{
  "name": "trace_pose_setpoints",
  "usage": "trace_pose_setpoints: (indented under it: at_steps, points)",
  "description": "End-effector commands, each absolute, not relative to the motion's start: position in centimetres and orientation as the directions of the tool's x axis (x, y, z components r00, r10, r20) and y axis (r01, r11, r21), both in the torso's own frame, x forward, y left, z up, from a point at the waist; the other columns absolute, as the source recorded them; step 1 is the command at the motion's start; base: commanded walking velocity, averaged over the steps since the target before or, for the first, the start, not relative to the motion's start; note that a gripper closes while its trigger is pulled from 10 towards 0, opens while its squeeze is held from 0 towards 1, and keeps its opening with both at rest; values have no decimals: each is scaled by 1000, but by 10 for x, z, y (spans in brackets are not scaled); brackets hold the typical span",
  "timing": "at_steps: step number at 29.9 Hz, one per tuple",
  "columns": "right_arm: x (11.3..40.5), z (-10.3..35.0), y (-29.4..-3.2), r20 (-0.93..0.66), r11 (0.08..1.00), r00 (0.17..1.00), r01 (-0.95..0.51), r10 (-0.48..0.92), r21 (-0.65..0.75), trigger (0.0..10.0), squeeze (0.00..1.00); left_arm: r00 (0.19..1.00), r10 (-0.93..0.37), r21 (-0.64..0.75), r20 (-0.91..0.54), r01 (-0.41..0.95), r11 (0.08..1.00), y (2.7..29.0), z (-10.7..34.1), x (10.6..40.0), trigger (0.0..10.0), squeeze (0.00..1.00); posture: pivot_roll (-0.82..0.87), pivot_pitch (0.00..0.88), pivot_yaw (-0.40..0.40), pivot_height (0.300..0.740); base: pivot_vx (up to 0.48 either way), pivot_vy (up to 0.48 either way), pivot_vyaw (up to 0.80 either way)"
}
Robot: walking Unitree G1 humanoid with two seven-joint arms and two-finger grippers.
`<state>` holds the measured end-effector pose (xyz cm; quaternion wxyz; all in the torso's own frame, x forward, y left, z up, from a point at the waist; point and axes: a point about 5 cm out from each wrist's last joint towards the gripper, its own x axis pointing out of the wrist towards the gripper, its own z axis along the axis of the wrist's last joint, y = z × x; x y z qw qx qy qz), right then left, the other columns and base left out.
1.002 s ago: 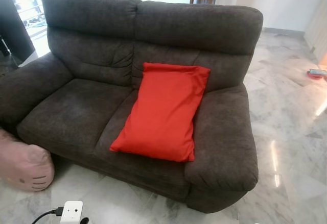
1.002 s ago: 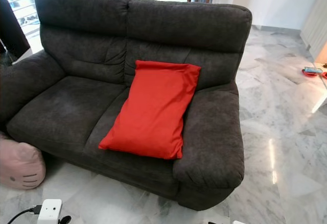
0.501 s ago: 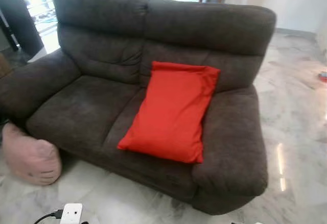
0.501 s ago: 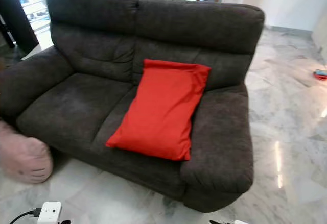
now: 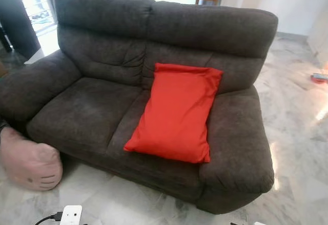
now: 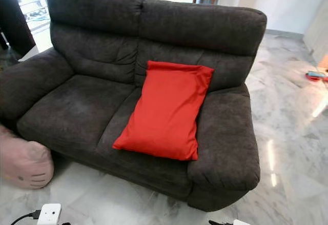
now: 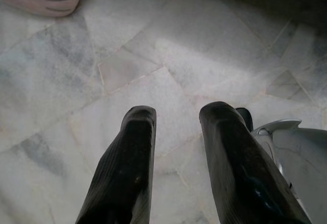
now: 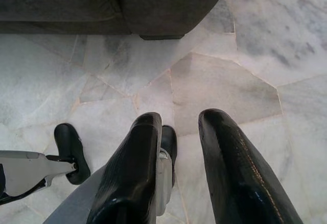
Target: Move the pillow to the sofa from floor
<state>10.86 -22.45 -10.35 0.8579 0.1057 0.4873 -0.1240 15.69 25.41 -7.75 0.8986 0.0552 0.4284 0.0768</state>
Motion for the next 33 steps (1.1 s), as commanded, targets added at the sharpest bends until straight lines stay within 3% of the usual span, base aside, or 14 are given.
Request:
trace_pose_setpoints:
  at_steps: [1, 33]
  points:
    - [112, -102, -227, -852, 950, 511, 307, -115, 56, 10000, 0, 613, 180, 159, -770, -88, 983, 252, -79, 155, 10000, 0, 33, 18, -31, 740, 0, 266, 0]
    - [114, -100, -230, -839, 958, 534, 282, -106, 59, 10000, 0, 610, 170, 134, -774, -106, 985, 245, -82, 154, 10000, 0, 27, 16, -51, 740, 0, 263, 0]
